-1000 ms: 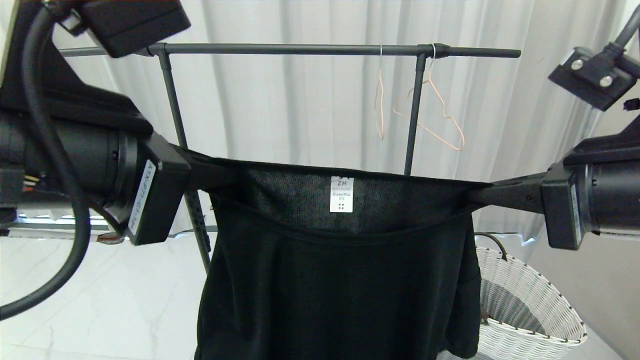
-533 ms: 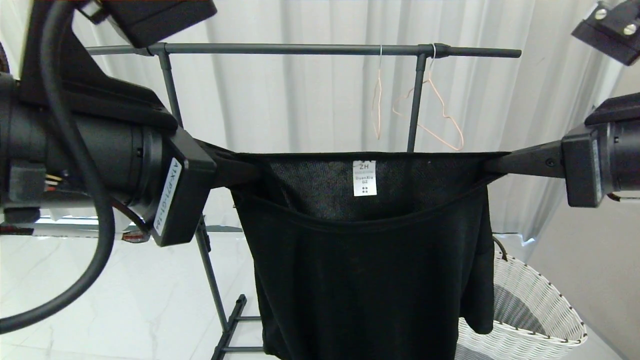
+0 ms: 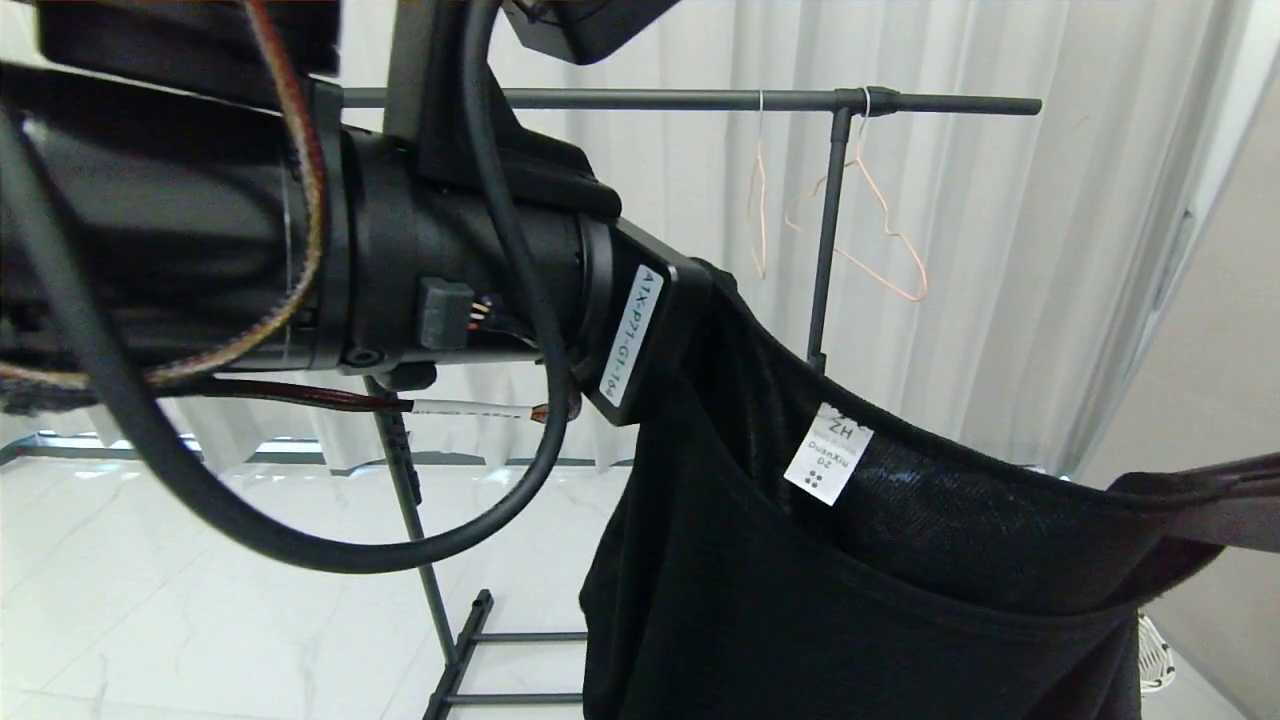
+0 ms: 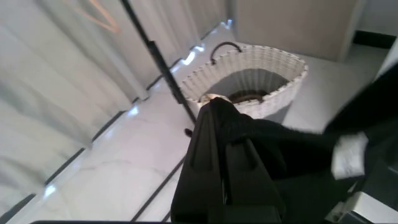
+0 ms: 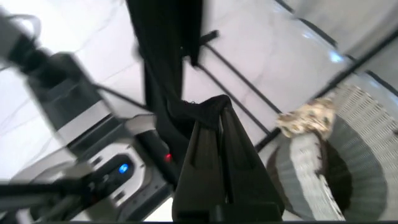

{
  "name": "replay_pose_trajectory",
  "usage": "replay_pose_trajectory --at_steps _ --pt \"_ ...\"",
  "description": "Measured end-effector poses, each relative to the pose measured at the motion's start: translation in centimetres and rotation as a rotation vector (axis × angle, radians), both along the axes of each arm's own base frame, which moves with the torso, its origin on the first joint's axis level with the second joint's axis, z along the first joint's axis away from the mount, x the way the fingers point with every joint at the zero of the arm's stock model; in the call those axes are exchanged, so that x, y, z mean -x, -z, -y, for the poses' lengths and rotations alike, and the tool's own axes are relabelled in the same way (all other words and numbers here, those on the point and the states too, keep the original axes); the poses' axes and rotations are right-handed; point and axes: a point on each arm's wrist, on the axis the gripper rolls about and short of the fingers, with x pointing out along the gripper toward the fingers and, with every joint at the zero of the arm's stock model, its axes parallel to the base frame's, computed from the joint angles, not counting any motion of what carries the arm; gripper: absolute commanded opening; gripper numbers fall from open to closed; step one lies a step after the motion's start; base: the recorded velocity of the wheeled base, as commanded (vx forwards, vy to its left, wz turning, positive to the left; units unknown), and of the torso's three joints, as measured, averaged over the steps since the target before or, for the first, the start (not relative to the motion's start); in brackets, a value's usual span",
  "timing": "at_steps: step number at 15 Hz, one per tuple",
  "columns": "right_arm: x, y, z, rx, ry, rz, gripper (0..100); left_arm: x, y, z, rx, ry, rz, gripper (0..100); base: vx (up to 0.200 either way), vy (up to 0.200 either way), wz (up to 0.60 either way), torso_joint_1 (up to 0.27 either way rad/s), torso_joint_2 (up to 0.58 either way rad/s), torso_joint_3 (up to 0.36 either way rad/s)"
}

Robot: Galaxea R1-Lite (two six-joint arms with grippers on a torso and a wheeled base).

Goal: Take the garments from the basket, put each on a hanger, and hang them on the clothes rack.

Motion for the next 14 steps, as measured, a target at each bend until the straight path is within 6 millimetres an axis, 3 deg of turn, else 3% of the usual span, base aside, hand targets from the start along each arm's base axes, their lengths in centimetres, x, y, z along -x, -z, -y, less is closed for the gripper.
replay_pose_trajectory --at_steps 4,7,9,14 --pt "0.2 0.0 -0.4 -0.006 -0.020 0.009 0 -0.4 0.8 0.2 -0.046 -0.024 -0.024 0 0.000 0.000 0.00 0.000 0.00 0.000" --pt "-1.8 -1.0 -1.5 -0.076 0.045 0.061 0 0.9 1.3 -1.4 -0.142 -0.048 -0.101 0 0.000 0.000 0.00 0.000 0.00 0.000" --pt "-3.4 -2.1 -2.6 -0.106 0.082 0.087 0 3.1 0.9 -3.1 -0.139 -0.064 -0.206 0 0.000 0.000 0.00 0.000 0.00 0.000" --pt "-6.7 -4.2 -5.4 -0.154 0.073 0.106 0 8.5 -0.5 -3.7 0.048 -0.015 -0.413 0 0.000 0.000 0.00 0.000 0.00 0.000"
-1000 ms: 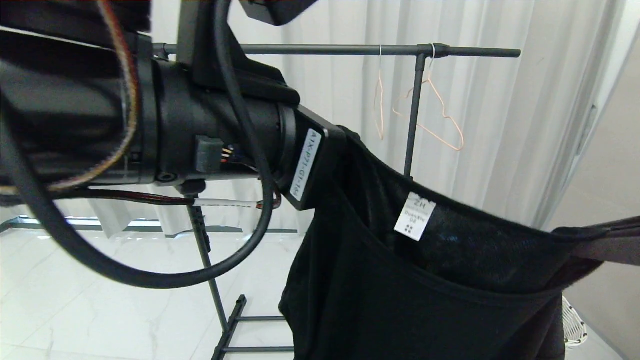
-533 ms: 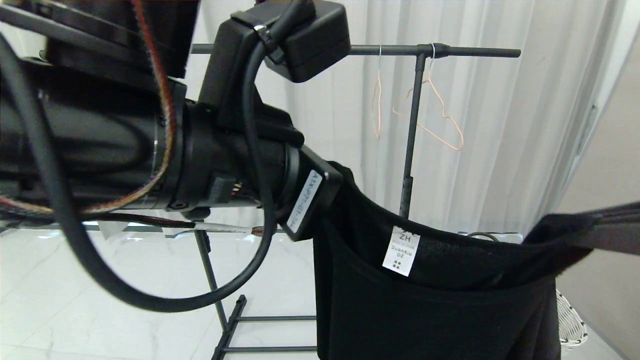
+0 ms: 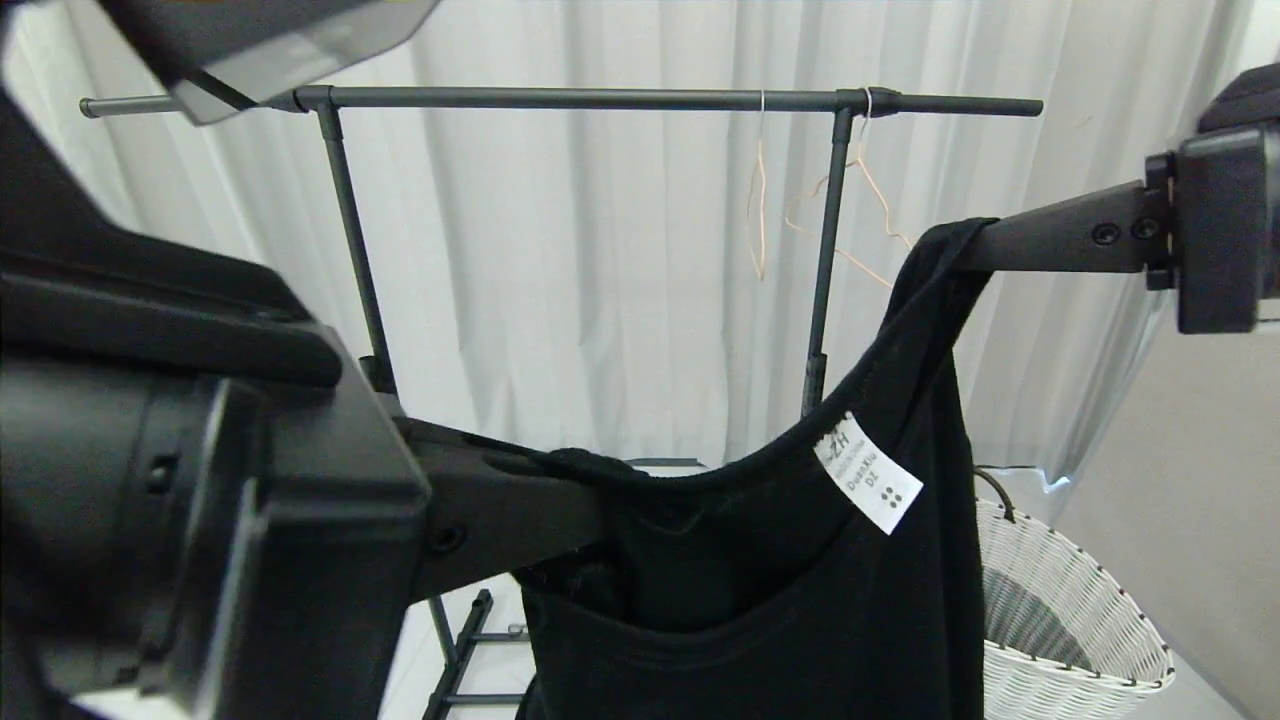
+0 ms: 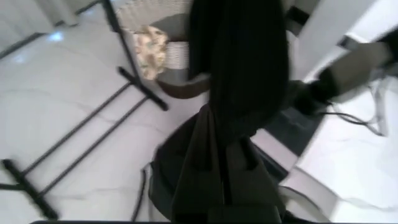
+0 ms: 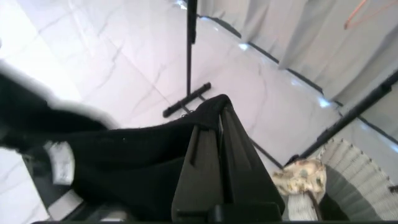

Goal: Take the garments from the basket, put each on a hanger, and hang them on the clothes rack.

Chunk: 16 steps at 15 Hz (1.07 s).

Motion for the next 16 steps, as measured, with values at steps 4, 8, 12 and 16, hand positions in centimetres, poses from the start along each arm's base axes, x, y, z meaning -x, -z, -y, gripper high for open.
replay_pose_trajectory --at_steps 4,8,12,16 --pt "-1.1 0.2 -1.0 0.017 0.007 -0.009 0 1.0 -0.2 -0.3 -0.002 0.001 0.030 0 0.000 0.000 0.00 0.000 0.00 0.000" --pt "-0.4 1.9 0.7 0.144 0.100 -0.081 0 -1.3 1.4 -1.1 -0.232 -0.039 0.247 0 0.000 0.000 0.00 0.000 0.00 0.000" --pt "1.0 2.9 2.5 0.173 0.138 -0.091 0 -3.7 1.0 -0.4 -0.188 -0.089 0.282 0 0.000 0.000 0.00 0.000 0.00 0.000" --pt "1.8 2.6 3.2 0.157 0.136 -0.080 100 -4.3 1.3 0.1 -0.156 -0.121 0.228 0 0.000 0.000 0.00 0.000 0.00 0.000"
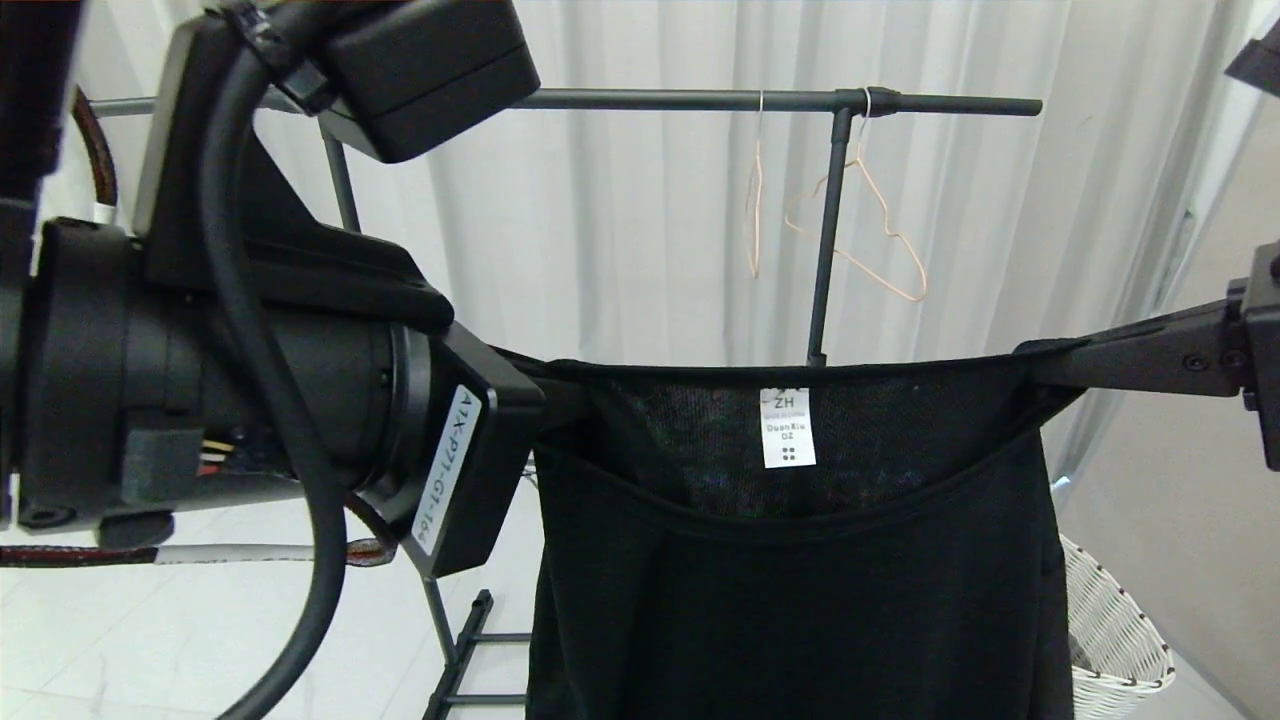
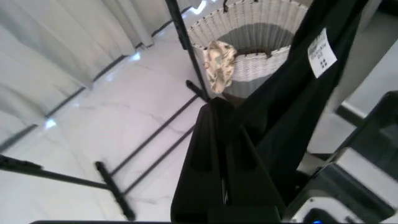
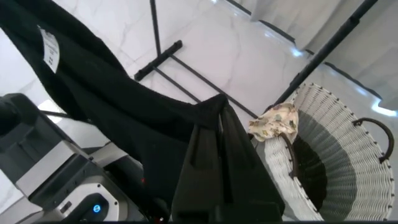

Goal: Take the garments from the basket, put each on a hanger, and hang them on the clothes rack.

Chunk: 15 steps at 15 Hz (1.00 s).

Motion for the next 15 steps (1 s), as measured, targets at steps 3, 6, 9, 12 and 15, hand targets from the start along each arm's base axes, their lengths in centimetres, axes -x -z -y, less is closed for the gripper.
replay_pose_trajectory --at_steps 3,6,9,12,15 --pt "0.6 -0.1 0.0 -0.005 -0.026 0.003 100 -0.4 0.1 0.5 0.047 -0.030 -0.027 0 0.000 0.000 0.00 0.000 0.00 0.000" --pt "1.4 0.0 0.5 -0.008 -0.052 0.006 100 -1.3 0.5 0.7 0.029 -0.075 -0.028 0 0.000 0.000 0.00 0.000 0.00 0.000" --pt "2.1 1.0 1.9 0.016 -0.010 -0.001 100 -2.0 0.9 0.4 -0.001 -0.138 -0.014 0 0.000 0.000 0.00 0.000 0.00 0.000" --pt "1.4 2.4 4.9 0.152 0.277 -0.044 100 -1.9 2.6 -1.4 -0.068 -0.231 -0.018 0 0.000 0.000 0.00 0.000 0.00 0.000" --pt "0.7 4.2 7.8 0.312 0.602 -0.073 100 -0.8 4.4 -5.3 -0.106 -0.336 -0.039 0 0.000 0.000 0.00 0.000 0.00 0.000"
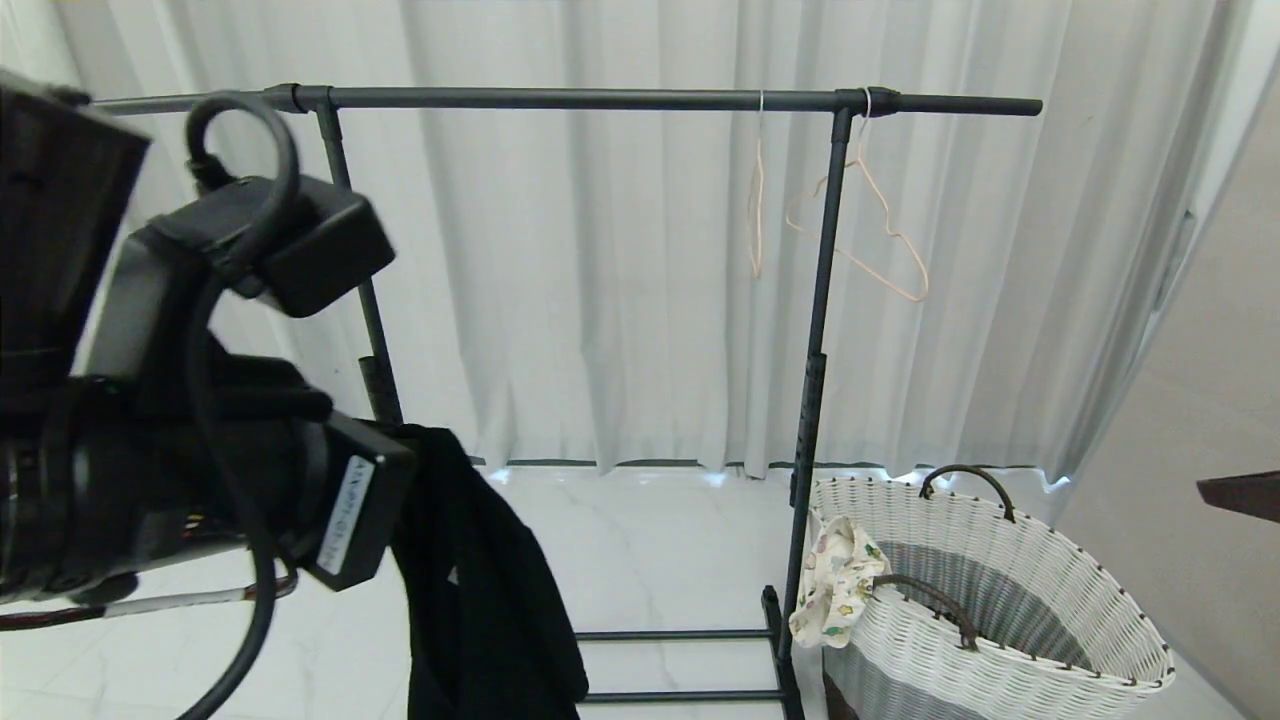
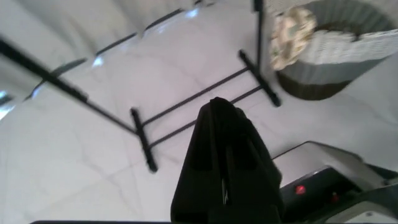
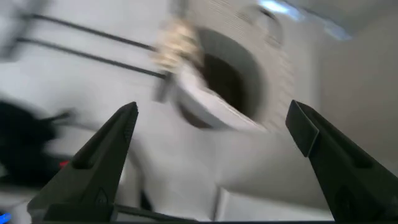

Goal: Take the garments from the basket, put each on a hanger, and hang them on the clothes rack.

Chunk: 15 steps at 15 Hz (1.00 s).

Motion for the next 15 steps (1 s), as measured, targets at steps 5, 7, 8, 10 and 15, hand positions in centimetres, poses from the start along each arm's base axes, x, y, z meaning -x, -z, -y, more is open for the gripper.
replay_pose_trajectory --at_steps 5,7,8,10,15 --pt "-0.3 2.0 0.7 0.026 0.100 -0.004 100 2.0 2.3 -5.6 -0.038 -0.183 -0.006 0 0.000 0.000 0.00 0.000 0.00 0.000" --pt "-0.9 1.7 0.4 -0.070 0.062 0.051 100 2.2 2.6 -6.5 -0.042 -0.233 -0.006 0 0.000 0.000 0.00 0.071 -0.22 -0.132" --pt "-1.2 1.7 0.4 -0.095 0.056 0.058 100 2.3 2.6 -6.9 -0.042 -0.257 -0.005 0 0.000 0.000 0.00 0.134 -0.36 -0.237" --pt "-1.6 1.6 0.6 -0.119 0.060 0.068 100 2.3 2.6 -7.3 -0.040 -0.281 -0.002 0 0.000 0.000 0.00 0.146 -0.41 -0.268" --pt "-3.4 1.1 0.5 -0.169 0.074 0.139 100 2.4 2.6 -7.4 -0.036 -0.289 0.006 0 0.000 0.000 0.00 0.178 -0.45 -0.278"
